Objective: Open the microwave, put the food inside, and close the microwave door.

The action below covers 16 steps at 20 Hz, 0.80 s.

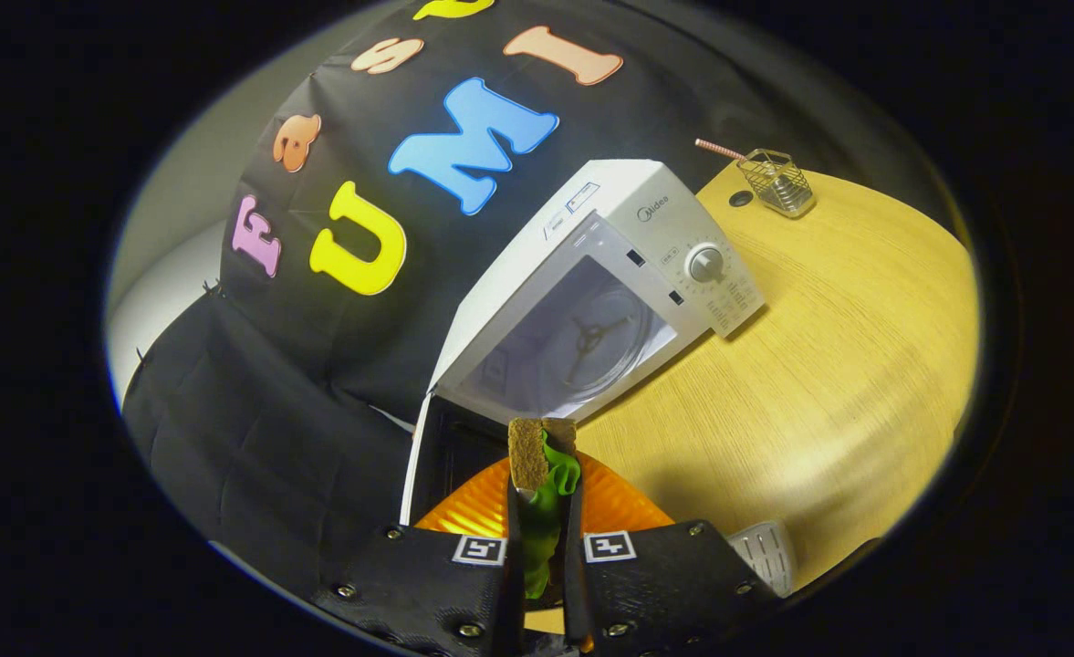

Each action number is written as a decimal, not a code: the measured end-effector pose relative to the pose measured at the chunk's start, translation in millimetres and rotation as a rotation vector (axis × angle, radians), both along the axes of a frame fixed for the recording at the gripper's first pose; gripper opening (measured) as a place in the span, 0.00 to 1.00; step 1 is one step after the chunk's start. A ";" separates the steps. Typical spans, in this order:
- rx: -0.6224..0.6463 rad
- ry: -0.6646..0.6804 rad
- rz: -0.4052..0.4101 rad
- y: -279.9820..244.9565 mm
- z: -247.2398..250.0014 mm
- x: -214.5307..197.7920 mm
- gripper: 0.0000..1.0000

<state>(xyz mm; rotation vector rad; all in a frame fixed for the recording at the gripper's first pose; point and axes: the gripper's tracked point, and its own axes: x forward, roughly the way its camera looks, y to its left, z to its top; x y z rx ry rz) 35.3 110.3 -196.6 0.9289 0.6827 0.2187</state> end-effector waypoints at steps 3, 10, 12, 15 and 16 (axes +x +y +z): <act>0.013 -0.008 -0.057 7.0 -4.2 18.9 0.17; 0.052 -0.028 -0.208 27.1 -27.1 66.0 0.17; 0.065 -0.036 -0.238 32.8 -32.8 79.0 0.17; 0.082 -0.044 -0.275 35.3 -41.0 99.1 0.17; 0.086 -0.046 -0.284 34.8 -43.9 106.5 0.17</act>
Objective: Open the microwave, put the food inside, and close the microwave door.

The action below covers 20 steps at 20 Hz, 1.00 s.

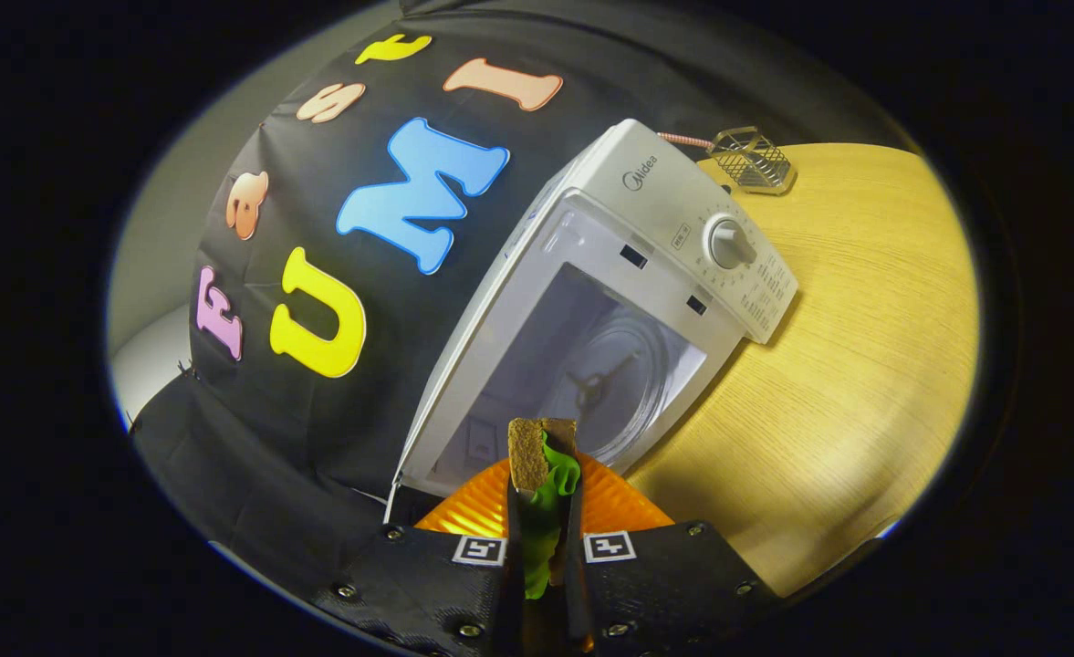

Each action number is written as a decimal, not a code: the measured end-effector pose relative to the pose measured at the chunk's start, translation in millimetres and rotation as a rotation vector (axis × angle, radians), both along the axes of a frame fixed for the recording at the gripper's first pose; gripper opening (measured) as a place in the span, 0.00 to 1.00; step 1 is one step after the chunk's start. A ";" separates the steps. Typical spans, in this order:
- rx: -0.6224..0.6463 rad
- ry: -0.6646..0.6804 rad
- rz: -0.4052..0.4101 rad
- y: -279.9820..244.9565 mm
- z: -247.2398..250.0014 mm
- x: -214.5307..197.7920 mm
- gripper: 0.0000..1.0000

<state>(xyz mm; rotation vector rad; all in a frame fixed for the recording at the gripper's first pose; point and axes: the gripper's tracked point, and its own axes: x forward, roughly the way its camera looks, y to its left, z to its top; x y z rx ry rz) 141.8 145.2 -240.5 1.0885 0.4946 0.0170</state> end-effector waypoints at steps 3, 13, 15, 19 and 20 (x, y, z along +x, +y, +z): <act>-0.006 -0.005 -0.034 -5.2 -11.2 20.7 0.16; 0.001 -0.031 -0.156 -6.9 -45.9 72.9 0.16; 0.003 -0.047 -0.178 -4.9 -49.6 81.9 0.16; 0.001 -0.042 -0.209 -2.8 -65.0 93.6 0.17; 0.007 -0.045 -0.213 -2.5 -66.6 96.6 0.17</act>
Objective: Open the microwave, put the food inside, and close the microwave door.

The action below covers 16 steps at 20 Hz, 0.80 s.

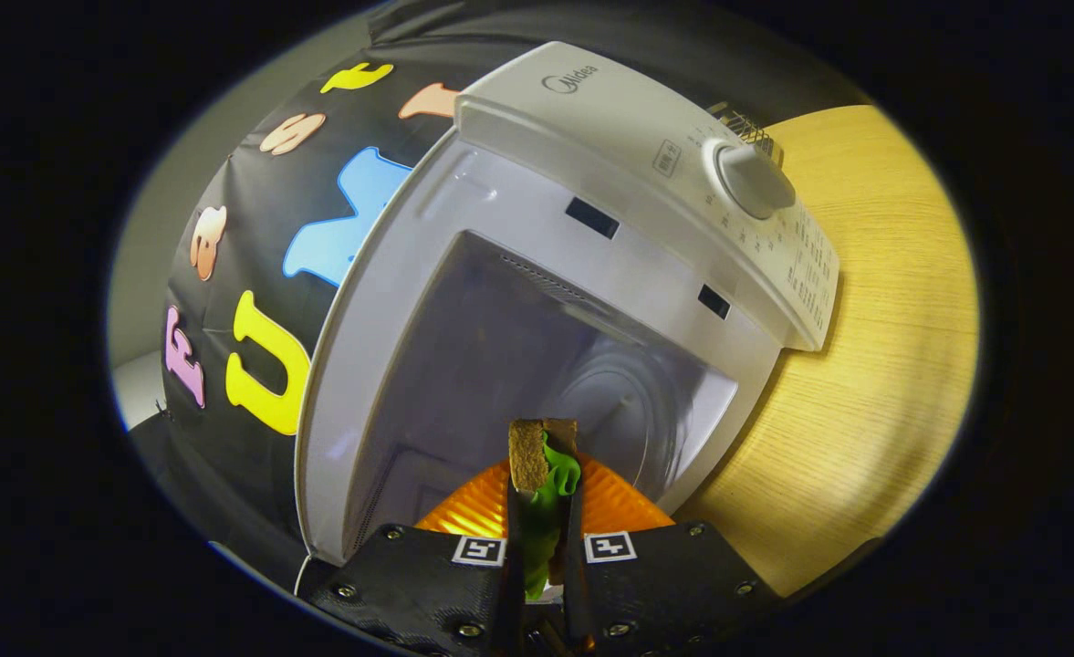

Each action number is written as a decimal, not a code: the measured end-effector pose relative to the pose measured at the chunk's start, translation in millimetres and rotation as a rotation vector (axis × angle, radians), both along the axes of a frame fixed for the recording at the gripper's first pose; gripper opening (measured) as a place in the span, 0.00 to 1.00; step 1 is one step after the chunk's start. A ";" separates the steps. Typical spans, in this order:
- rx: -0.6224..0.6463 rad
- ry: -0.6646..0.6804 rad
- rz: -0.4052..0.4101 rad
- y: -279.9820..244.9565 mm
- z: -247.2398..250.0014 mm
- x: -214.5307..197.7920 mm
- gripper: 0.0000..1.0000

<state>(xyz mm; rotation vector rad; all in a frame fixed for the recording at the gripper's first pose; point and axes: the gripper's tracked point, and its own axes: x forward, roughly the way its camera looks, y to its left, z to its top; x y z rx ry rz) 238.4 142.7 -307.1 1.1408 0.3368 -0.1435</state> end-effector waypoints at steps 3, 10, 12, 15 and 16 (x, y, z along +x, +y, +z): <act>-0.016 -0.007 -0.010 -0.1 -5.6 8.6 0.22; -0.048 0.047 -0.012 -2.0 -20.7 11.5 0.35; -0.081 0.062 -0.004 -6.3 -19.7 6.5 0.37; -0.170 0.069 0.015 -10.0 -19.4 0.7 0.43; -0.219 0.082 0.016 -10.5 -25.2 0.2 0.60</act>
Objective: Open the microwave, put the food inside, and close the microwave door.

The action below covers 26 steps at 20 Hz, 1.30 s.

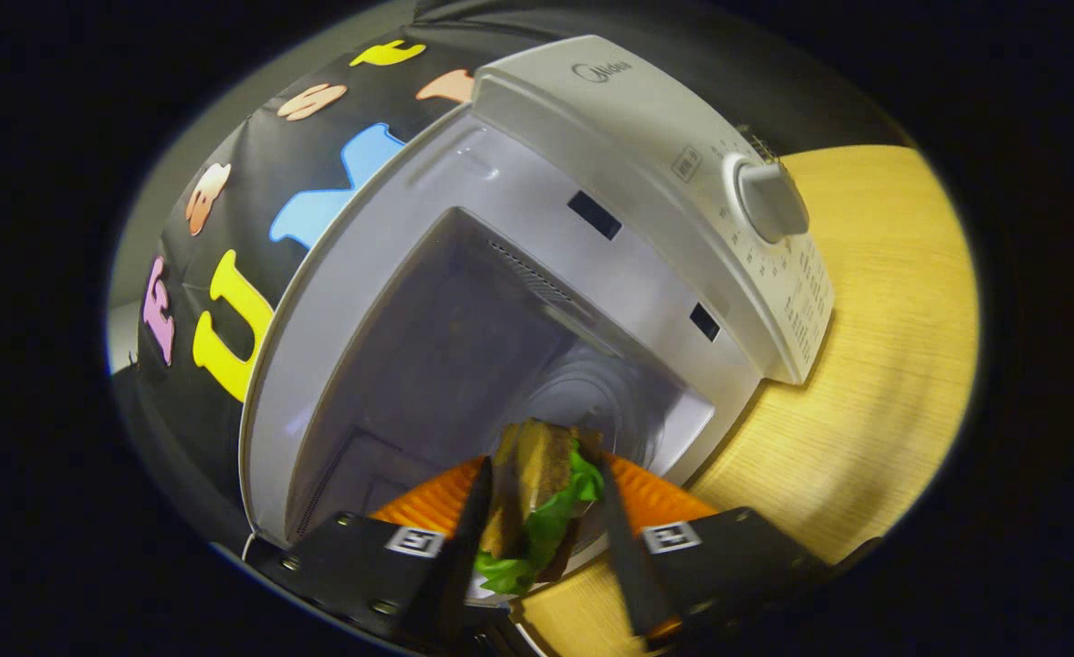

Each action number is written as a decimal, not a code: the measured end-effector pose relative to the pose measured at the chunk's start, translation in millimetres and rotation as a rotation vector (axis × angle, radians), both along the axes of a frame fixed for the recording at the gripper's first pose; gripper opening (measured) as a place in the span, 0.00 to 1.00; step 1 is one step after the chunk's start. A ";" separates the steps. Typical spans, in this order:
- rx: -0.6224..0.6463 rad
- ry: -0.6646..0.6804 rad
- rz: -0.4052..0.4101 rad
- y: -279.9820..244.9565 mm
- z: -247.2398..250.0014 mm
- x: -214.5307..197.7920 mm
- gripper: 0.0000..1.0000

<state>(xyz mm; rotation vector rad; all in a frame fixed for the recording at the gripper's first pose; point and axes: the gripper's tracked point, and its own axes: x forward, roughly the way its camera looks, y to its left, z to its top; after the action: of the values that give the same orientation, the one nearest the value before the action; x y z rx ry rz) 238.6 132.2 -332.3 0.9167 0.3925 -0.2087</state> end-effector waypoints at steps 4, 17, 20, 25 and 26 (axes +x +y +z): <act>-0.087 0.004 0.024 -12.3 8.2 -12.0 0.97; -0.335 -0.044 0.174 -33.3 92.6 -80.4 0.97; -0.370 -0.076 0.221 -32.8 122.3 -103.2 0.97; -0.440 -0.140 0.287 -35.1 170.1 -135.6 0.97; -0.456 -0.160 0.304 -33.8 181.1 -142.1 0.97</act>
<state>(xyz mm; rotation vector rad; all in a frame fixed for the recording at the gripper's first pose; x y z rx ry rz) 96.5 98.4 -151.3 0.4134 0.3128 0.0558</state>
